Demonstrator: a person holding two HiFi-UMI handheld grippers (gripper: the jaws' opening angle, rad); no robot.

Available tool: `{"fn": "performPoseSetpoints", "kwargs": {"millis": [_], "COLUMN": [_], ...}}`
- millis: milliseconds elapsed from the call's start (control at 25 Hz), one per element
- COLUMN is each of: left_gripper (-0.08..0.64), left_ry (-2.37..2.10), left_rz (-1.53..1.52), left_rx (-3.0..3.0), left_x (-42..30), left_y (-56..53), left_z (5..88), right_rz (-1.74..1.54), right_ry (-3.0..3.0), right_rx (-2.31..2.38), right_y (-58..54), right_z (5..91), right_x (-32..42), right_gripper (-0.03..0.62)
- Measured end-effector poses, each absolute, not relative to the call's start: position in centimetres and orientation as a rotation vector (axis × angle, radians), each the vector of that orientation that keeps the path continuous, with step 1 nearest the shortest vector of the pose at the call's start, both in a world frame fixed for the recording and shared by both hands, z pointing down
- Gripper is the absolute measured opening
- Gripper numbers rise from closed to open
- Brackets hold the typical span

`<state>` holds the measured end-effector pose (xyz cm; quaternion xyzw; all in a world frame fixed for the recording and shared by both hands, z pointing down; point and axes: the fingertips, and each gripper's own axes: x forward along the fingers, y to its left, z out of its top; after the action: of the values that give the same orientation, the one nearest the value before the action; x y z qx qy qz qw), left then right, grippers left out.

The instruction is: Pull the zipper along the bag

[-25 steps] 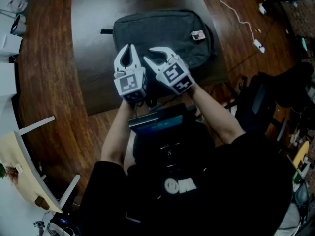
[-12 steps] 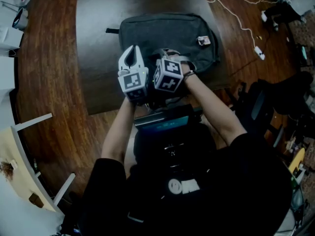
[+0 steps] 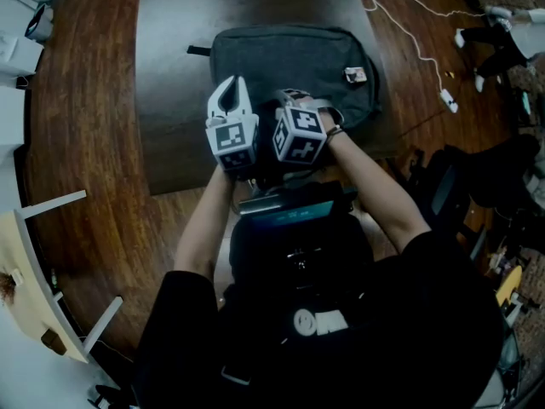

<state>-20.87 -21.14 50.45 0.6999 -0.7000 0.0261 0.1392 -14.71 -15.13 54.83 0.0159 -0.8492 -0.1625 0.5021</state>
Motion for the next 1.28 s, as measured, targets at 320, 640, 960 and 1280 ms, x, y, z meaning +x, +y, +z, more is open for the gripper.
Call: {"fn": "performPoseSetpoints", "kwargs": {"millis": [320,640,960,1280], "left_gripper": [0.002,0.002,0.002,0.002], "left_ry": [-2.007,-1.979,-1.956,-1.959], "left_rz": [0.071,0.104,0.043,0.049], "left_rx": [2.028,2.064,2.076,2.073], "left_x": [-20.6,-20.0,-20.4,-20.7], "left_y": [-21.2,-21.3,-21.2,-21.5], "left_z": [50.6,50.7,50.5,51.0], "right_rz": [-0.314,-0.298,-0.423,-0.473], "right_ry": [-2.144,-2.102,-2.088,-1.920], "right_rx": [0.088,0.081,-0.075,-0.316], "right_y": [-15.5,-15.9,-14.1,-13.9], "right_z": [53.2,53.4,53.9,56.1], "right_x": [-13.9,-10.3,-13.5,-15.0], "right_gripper": [0.017,0.009,0.148,0.183]}}
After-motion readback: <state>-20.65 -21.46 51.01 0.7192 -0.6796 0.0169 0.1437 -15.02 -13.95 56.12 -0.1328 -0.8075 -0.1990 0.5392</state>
